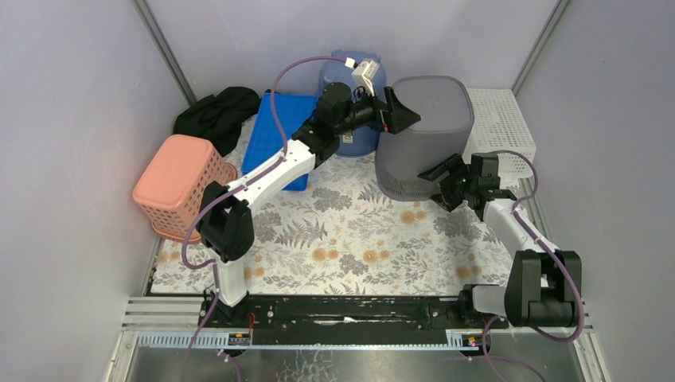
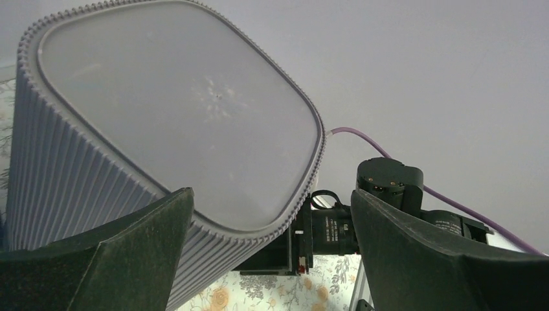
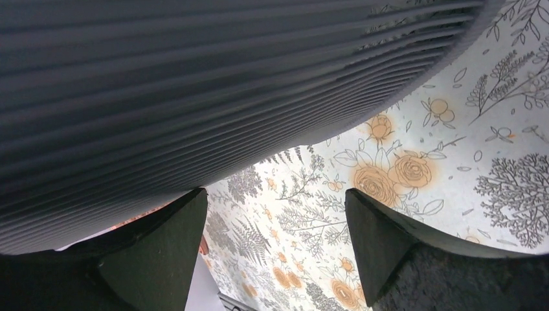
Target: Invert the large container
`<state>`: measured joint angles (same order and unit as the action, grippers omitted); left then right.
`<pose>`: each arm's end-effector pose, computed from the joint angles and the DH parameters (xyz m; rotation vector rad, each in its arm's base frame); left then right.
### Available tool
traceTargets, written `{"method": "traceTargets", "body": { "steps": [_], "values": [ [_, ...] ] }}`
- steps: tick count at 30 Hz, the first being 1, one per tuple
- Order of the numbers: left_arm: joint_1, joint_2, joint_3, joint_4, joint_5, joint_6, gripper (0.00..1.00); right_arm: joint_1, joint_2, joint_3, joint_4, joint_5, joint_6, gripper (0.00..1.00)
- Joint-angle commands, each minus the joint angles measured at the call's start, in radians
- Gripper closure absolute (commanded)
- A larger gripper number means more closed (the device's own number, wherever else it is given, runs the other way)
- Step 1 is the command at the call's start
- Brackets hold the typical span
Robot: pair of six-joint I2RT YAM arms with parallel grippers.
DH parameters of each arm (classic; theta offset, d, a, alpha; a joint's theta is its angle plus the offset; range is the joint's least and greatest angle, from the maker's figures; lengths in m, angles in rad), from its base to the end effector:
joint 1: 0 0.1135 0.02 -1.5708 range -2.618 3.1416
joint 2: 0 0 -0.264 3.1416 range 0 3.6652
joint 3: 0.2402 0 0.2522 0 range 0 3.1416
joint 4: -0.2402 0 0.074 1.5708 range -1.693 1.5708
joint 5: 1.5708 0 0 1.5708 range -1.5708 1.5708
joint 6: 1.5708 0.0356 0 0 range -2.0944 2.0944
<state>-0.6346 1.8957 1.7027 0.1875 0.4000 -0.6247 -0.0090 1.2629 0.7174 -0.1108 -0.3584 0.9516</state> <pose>0.3646 -0.2856 0.3750 0.3509 1.6970 -1.2731 0.2657 0.0101 0.2238 0.8912 2.1595 0.8954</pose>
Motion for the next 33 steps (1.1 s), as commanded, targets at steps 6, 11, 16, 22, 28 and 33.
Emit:
{"method": "traceTargets", "body": {
  "steps": [6, 11, 16, 22, 28, 33],
  "values": [
    [0.033, 0.025, -0.052, -0.346, -0.039, 0.027, 0.00, -0.004, 0.138, 0.087, 0.174, -0.055, 0.025, 0.15],
    [0.040, -0.034, -0.114, -0.338, -0.059, 0.013, 0.00, -0.003, 0.218, 0.123, 0.208, -0.059, 0.034, 0.15],
    [0.046, -0.114, -0.166, -0.346, -0.081, 0.011, 0.00, -0.003, 0.307, 0.157, 0.265, -0.084, 0.063, 0.15],
    [0.062, -0.201, -0.245, -0.354, -0.106, 0.001, 0.00, -0.003, 0.394, 0.193, 0.353, -0.101, 0.109, 0.15],
    [0.082, -0.248, -0.319, -0.346, -0.106, -0.010, 0.00, 0.003, 0.503, 0.224, 0.456, -0.123, 0.171, 0.15],
    [0.091, -0.261, -0.342, -0.347, -0.106, -0.009, 0.00, 0.013, 0.584, 0.283, 0.497, -0.118, 0.192, 0.15]
  ]
}}
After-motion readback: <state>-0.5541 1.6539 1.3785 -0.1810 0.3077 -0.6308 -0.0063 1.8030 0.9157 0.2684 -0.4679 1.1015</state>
